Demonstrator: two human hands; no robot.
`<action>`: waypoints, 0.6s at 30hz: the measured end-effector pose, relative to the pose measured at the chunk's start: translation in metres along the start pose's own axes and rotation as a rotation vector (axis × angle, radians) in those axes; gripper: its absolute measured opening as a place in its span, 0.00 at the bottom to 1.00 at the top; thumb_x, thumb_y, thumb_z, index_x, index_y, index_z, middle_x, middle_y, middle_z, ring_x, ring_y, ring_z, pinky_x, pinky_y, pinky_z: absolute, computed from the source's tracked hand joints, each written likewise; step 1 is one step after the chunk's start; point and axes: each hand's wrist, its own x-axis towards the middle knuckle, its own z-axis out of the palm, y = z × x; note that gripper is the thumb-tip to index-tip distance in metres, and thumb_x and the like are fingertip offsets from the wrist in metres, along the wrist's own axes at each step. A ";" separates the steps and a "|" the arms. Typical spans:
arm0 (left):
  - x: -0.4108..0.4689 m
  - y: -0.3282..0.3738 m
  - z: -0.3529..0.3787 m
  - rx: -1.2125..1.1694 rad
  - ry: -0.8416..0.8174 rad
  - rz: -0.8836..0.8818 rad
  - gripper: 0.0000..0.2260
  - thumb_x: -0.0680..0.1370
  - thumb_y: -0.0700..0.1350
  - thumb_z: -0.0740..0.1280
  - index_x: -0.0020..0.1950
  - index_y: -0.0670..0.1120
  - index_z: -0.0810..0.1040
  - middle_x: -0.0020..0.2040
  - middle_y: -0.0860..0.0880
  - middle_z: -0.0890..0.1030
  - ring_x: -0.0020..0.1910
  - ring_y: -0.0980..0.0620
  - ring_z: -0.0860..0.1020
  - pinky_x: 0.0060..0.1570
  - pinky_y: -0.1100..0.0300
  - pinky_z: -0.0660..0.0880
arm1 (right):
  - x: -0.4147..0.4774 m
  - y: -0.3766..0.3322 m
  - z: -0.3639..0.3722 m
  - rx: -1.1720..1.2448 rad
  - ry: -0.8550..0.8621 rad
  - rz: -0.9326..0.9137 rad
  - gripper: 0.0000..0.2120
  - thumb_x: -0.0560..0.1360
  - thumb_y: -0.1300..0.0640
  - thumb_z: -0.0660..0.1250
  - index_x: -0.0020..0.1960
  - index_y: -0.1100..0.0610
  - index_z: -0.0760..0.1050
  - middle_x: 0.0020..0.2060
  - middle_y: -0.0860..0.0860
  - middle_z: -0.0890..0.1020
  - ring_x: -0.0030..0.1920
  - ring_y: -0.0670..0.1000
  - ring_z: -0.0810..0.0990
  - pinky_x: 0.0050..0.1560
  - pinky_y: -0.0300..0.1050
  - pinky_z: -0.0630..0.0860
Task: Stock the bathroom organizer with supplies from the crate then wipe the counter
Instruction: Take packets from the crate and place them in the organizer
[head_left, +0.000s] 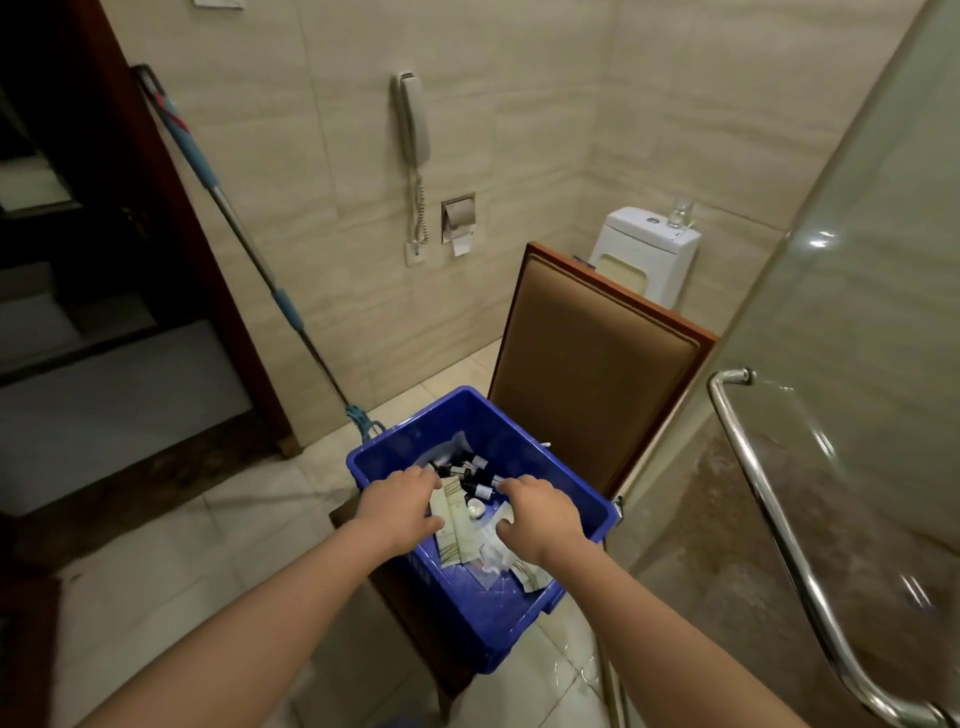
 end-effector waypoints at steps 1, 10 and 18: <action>0.003 -0.001 0.002 -0.002 -0.006 -0.007 0.24 0.76 0.56 0.68 0.71 0.54 0.68 0.67 0.53 0.72 0.62 0.52 0.74 0.57 0.54 0.75 | 0.003 0.001 0.002 0.000 -0.007 -0.006 0.24 0.75 0.52 0.63 0.71 0.51 0.68 0.62 0.52 0.75 0.61 0.55 0.73 0.55 0.49 0.71; 0.050 -0.020 0.025 0.080 -0.090 0.029 0.23 0.76 0.58 0.68 0.69 0.54 0.68 0.64 0.52 0.73 0.59 0.51 0.75 0.53 0.54 0.75 | 0.048 0.011 0.024 0.035 -0.072 0.028 0.22 0.75 0.53 0.63 0.69 0.52 0.70 0.61 0.52 0.76 0.59 0.54 0.74 0.57 0.49 0.73; 0.133 -0.064 0.048 0.142 -0.267 0.177 0.22 0.77 0.57 0.66 0.69 0.53 0.68 0.64 0.51 0.73 0.59 0.50 0.74 0.52 0.53 0.75 | 0.113 0.008 0.059 0.131 -0.154 0.174 0.22 0.75 0.55 0.62 0.69 0.53 0.70 0.61 0.52 0.76 0.61 0.55 0.73 0.60 0.48 0.70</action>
